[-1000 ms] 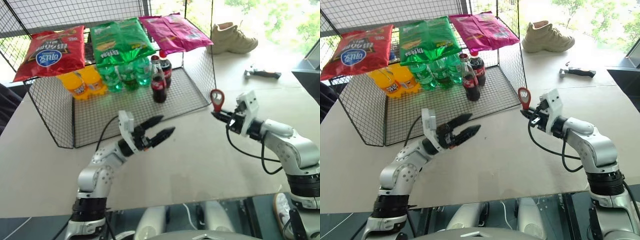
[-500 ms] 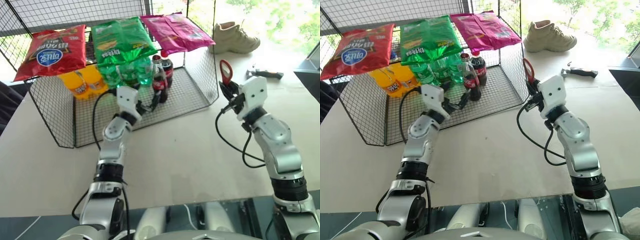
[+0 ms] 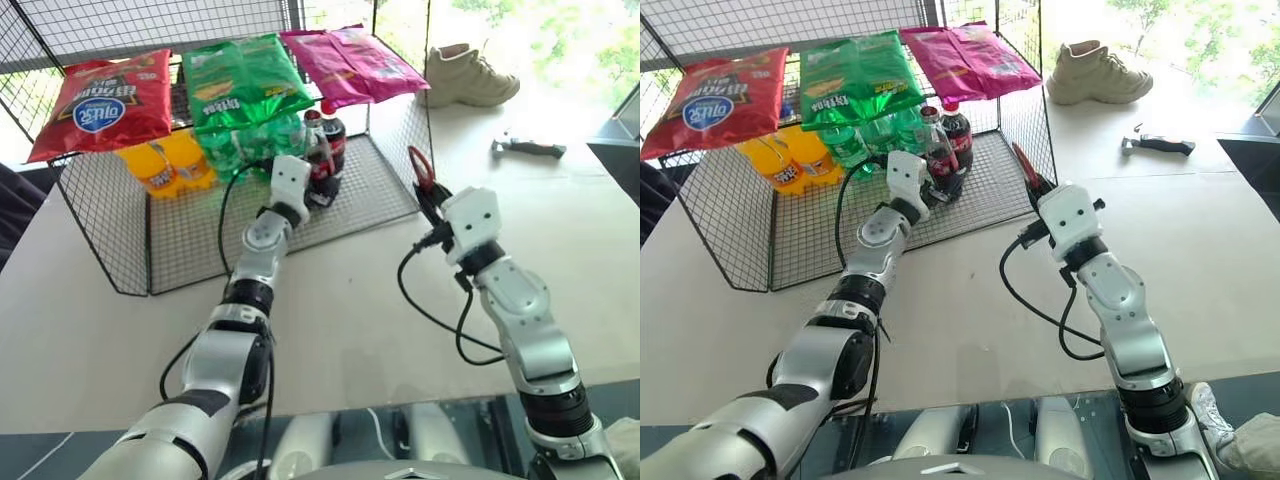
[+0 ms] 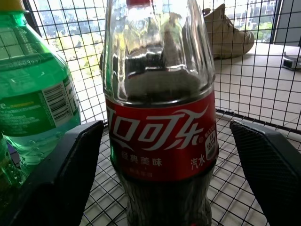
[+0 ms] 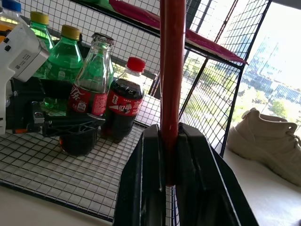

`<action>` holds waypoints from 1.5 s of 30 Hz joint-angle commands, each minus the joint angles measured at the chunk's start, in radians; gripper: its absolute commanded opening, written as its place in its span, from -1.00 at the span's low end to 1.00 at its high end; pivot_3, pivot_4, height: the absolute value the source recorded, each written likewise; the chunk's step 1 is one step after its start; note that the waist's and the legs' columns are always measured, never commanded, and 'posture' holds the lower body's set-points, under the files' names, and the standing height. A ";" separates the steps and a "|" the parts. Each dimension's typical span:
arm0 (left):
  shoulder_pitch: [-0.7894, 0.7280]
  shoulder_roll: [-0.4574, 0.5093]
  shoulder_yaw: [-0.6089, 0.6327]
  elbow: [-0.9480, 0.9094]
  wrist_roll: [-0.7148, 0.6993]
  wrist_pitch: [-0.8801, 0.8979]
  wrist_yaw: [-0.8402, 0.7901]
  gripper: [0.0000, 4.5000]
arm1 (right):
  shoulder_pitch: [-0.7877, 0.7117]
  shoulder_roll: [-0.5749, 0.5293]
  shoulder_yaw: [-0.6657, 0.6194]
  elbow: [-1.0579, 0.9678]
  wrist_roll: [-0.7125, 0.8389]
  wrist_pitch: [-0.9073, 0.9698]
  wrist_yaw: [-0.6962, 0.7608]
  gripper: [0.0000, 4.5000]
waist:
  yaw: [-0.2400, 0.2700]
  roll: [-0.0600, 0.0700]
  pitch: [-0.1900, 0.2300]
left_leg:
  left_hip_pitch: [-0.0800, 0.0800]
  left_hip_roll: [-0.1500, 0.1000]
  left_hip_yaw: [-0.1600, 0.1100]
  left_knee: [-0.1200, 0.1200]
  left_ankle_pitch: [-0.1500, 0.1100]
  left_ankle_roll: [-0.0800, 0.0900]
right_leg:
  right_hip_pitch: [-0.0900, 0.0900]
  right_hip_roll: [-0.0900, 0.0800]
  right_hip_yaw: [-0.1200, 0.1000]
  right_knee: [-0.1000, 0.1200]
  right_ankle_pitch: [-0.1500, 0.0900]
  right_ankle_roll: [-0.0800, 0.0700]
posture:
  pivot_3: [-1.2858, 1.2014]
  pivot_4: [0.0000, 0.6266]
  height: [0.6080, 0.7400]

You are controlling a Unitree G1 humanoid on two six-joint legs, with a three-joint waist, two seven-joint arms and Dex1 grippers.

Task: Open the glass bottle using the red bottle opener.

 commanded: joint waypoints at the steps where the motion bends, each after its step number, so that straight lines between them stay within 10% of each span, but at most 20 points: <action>1: -0.083 -0.009 0.011 0.084 0.010 -0.052 0.040 0.98 | 0.008 0.012 0.000 -0.052 -0.011 -0.018 -0.008 -1.00 | 0.001 0.000 0.000 | 0.000 0.000 0.000 0.000 0.000 0.000 | 0.000 0.000 0.000 0.000 0.000 0.000 | 0.03 -0.52 1.00; 9: -0.146 -0.012 0.013 0.180 0.021 -0.079 0.055 0.98 | 0.020 0.023 0.002 -0.039 -0.024 -0.027 -0.005 -1.00 | -0.003 0.000 0.000 | 0.000 -0.001 -0.001 0.000 0.000 0.000 | 0.000 0.000 -0.001 0.000 0.000 0.000 | 0.03 -0.52 1.00; 14: -0.147 -0.010 0.016 0.187 0.024 -0.096 0.044 0.24 | 0.025 0.030 0.002 -0.034 -0.031 -0.031 -0.006 -1.00 | -0.005 0.000 0.000 | 0.000 -0.001 -0.001 0.001 0.000 0.000 | 0.000 0.000 -0.001 0.001 0.000 0.000 | 0.03 -0.52 1.00; 21: -0.102 -0.007 0.015 0.091 -0.030 -0.080 -0.128 0.24 | 0.014 0.027 -0.024 -0.019 -0.042 -0.038 -0.012 -1.00 | -0.008 0.000 0.000 | 0.000 -0.001 -0.001 0.001 0.000 0.000 | 0.000 0.000 -0.001 0.001 0.000 0.000 | 0.03 -0.52 1.00; 28: 0.178 0.035 -0.099 -0.492 -0.166 0.189 -0.487 0.24 | -0.007 -0.006 -0.091 0.017 -0.033 -0.060 -0.017 -1.00 | -0.025 0.000 0.000 | -0.001 0.002 -0.001 0.000 0.000 0.000 | 0.000 0.000 0.000 0.000 0.000 0.000 | 0.03 -0.52 1.00; 34: 0.368 0.076 -0.167 -0.832 -0.201 0.381 -0.537 0.24 | -0.023 0.003 -0.103 0.039 -0.033 -0.068 -0.022 -1.00 | -0.027 0.000 0.000 | 0.002 0.004 0.003 0.001 0.000 0.000 | -0.001 0.001 0.005 0.006 0.000 0.000 | 0.03 -0.52 1.00; 43: 0.451 0.059 -0.183 -0.875 -0.174 0.354 -0.494 0.24 | -0.038 0.006 -0.106 0.068 -0.032 -0.078 -0.015 -1.00 | -0.023 0.000 0.000 | 0.004 0.004 0.005 0.002 0.000 0.000 | -0.001 0.001 0.007 0.009 0.000 0.000 | 0.03 -0.52 1.00; 45: 0.452 0.057 -0.179 -0.869 -0.180 0.342 -0.496 0.82 | -0.038 0.003 -0.107 0.069 -0.031 -0.076 -0.012 -1.00 | -0.023 0.000 0.000 | 0.003 0.004 0.005 0.002 0.000 0.000 | -0.001 0.001 0.007 0.008 0.000 0.000 | 0.03 -0.52 1.00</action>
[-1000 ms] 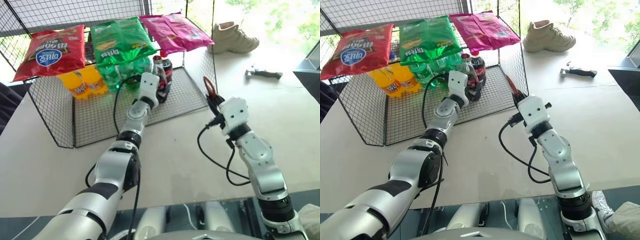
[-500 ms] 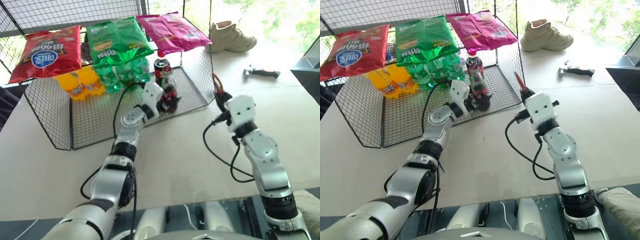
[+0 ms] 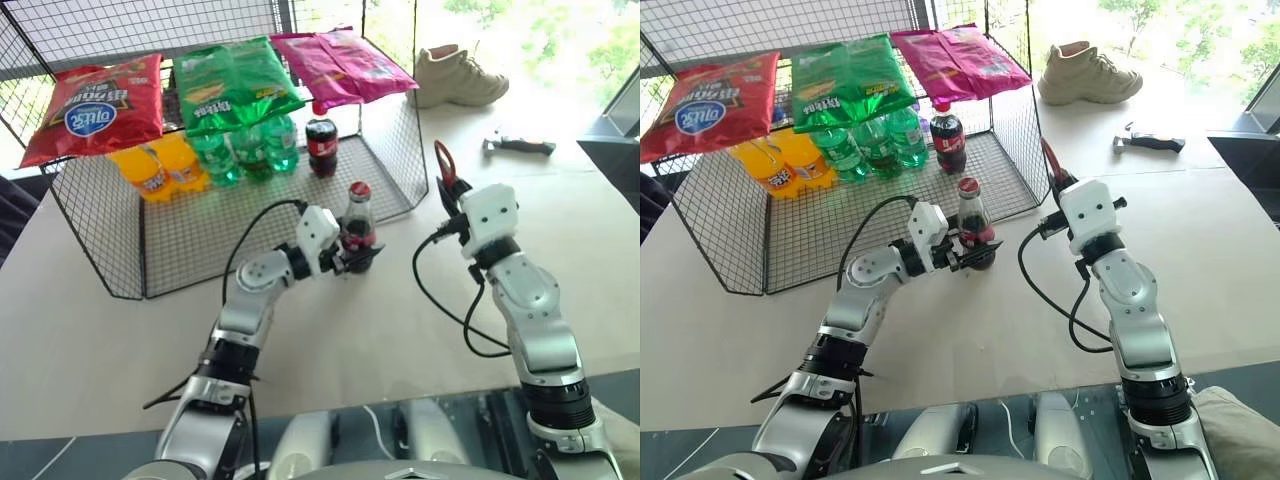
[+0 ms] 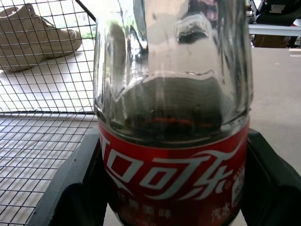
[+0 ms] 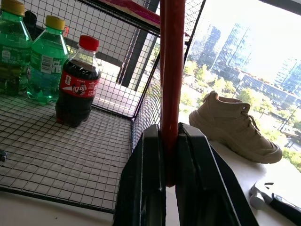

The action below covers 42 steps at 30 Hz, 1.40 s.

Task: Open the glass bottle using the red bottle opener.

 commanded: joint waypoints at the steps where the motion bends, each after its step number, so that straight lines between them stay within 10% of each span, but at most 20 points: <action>1: -0.004 -0.011 0.015 -0.028 -0.019 -0.051 0.010 0.97 | -0.022 -0.007 -0.016 -0.018 0.005 -0.024 0.000 -1.00 | 0.000 0.000 0.000 | 0.000 0.000 0.000 0.000 0.000 0.000 | 0.000 0.000 0.000 0.000 0.000 0.000 | 0.03 -0.52 1.00; 27: -0.057 -0.055 0.020 -0.074 -0.149 -0.006 -0.024 0.97 | -0.028 -0.013 -0.013 0.012 0.002 -0.041 -0.007 -1.00 | 0.000 0.000 0.000 | 0.000 0.000 0.000 0.000 0.000 0.000 | 0.000 0.000 0.000 0.000 0.000 0.000 | 0.03 -0.52 1.00; 32: -0.059 -0.056 0.018 -0.065 -0.140 -0.008 -0.029 -0.02 | -0.033 -0.015 -0.008 0.016 0.001 -0.042 0.000 -1.00 | 0.000 0.000 0.000 | 0.000 0.000 0.000 0.000 0.000 0.000 | 0.000 0.000 0.000 0.000 0.000 0.000 | 0.03 -0.52 1.00; 42: -0.048 -0.038 0.016 -0.065 -0.104 -0.023 -0.012 0.00 | -0.050 -0.063 0.116 0.008 -0.086 -0.062 0.074 -1.00 | -0.001 0.000 0.000 | 0.000 0.000 0.000 0.000 0.000 0.000 | 0.000 0.000 0.000 0.000 0.000 0.000 | 0.03 -0.52 1.00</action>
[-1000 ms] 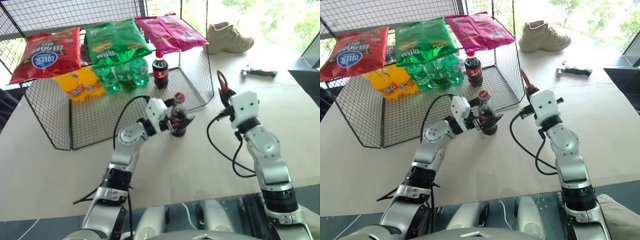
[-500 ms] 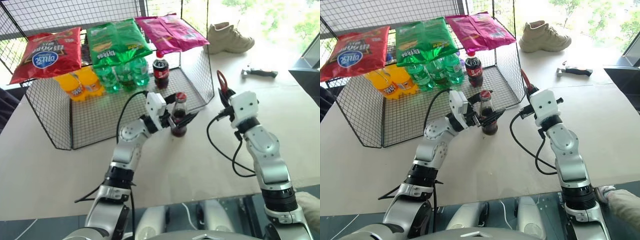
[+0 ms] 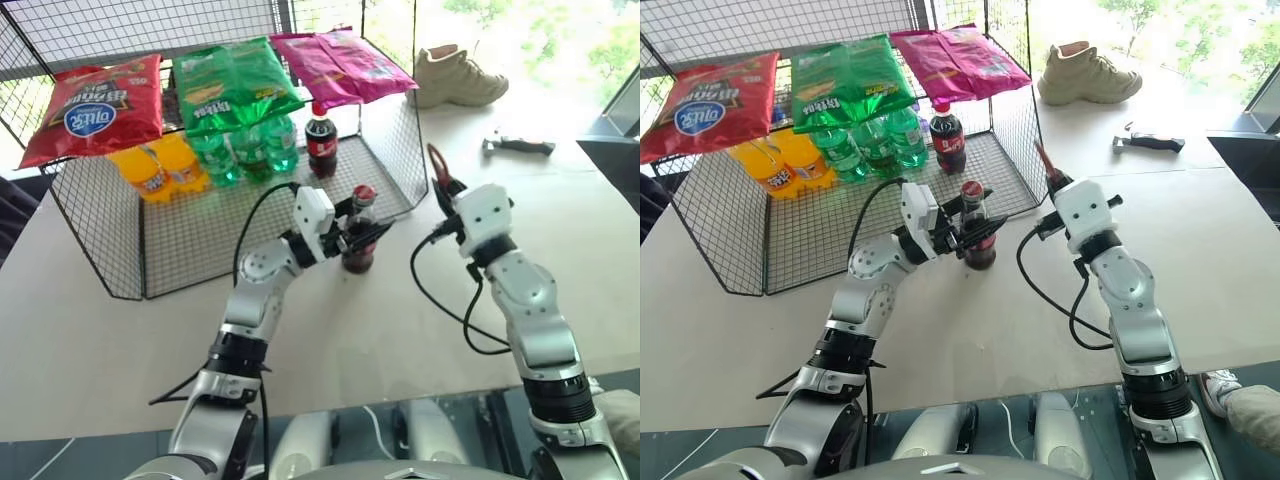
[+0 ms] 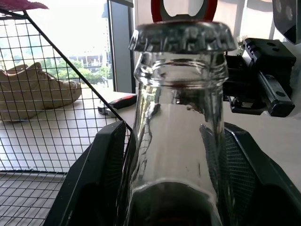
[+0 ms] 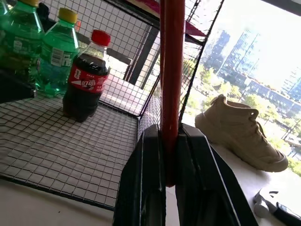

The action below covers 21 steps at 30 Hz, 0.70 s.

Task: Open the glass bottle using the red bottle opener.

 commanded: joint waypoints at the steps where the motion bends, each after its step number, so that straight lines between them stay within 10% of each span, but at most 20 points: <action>1: -0.004 0.007 -0.013 -0.025 0.022 -0.013 0.008 0.00 | -0.028 -0.020 0.070 -0.031 -0.055 -0.031 0.038 -1.00 | 0.000 0.000 0.000 | 0.000 0.000 0.000 0.000 0.000 0.000 | 0.000 0.000 0.000 0.000 0.000 0.000 | 0.03 -0.52 1.00; 21: -0.011 0.000 -0.033 -0.005 0.046 -0.022 0.032 0.00 | -0.089 -0.105 0.226 0.046 -0.357 -0.210 0.049 -1.00 | 0.003 0.000 -0.001 | 0.003 0.000 -0.001 0.000 0.000 0.000 | 0.005 0.000 -0.001 -0.001 0.000 0.000 | 0.03 -0.52 1.00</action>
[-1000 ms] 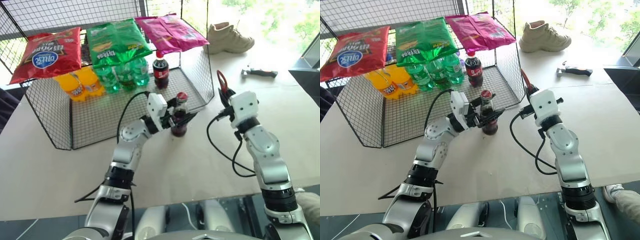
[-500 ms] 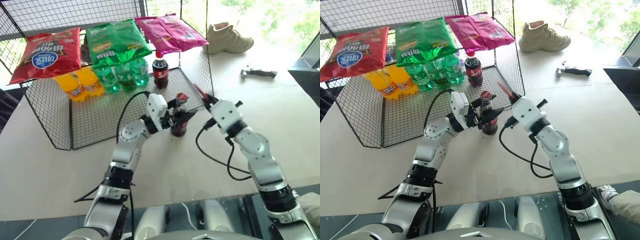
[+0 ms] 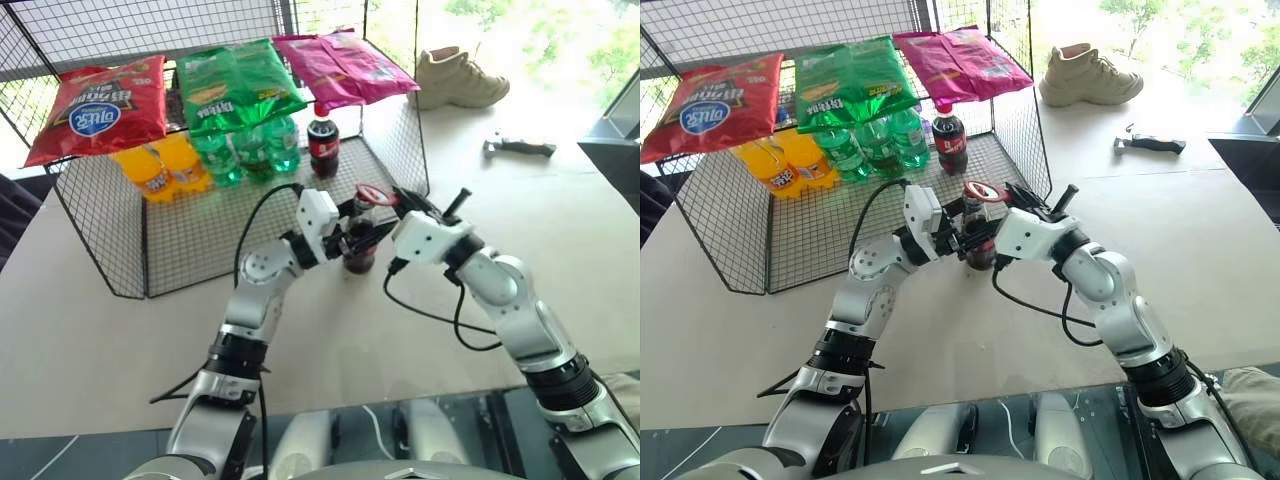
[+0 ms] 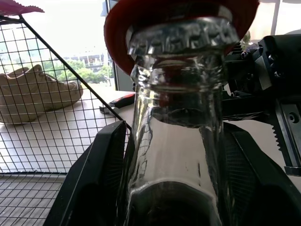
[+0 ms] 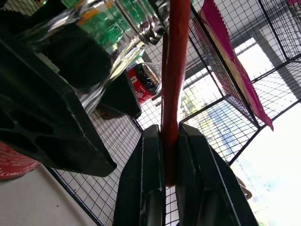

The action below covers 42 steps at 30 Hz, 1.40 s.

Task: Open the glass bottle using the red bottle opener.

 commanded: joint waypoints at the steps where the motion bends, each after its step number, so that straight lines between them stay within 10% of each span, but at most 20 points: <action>1: -0.014 -0.007 -0.012 0.002 0.021 -0.006 0.015 0.00 | -0.002 0.003 0.051 0.004 -0.024 -0.073 0.013 -1.00 | 0.000 0.000 0.000 | 0.000 0.000 0.000 0.000 0.000 0.000 | 0.000 0.000 0.000 0.000 0.000 0.000 | 0.03 -0.52 1.00; 42: -0.035 -0.027 -0.019 0.055 0.029 -0.016 0.018 0.00 | -0.268 -0.126 0.011 0.329 -0.128 -0.529 -0.065 -1.00 | 0.012 0.001 0.000 | 0.011 0.000 0.000 -0.001 -0.002 0.004 | 0.011 0.000 0.000 -0.003 0.000 0.000 | 0.03 -0.52 1.00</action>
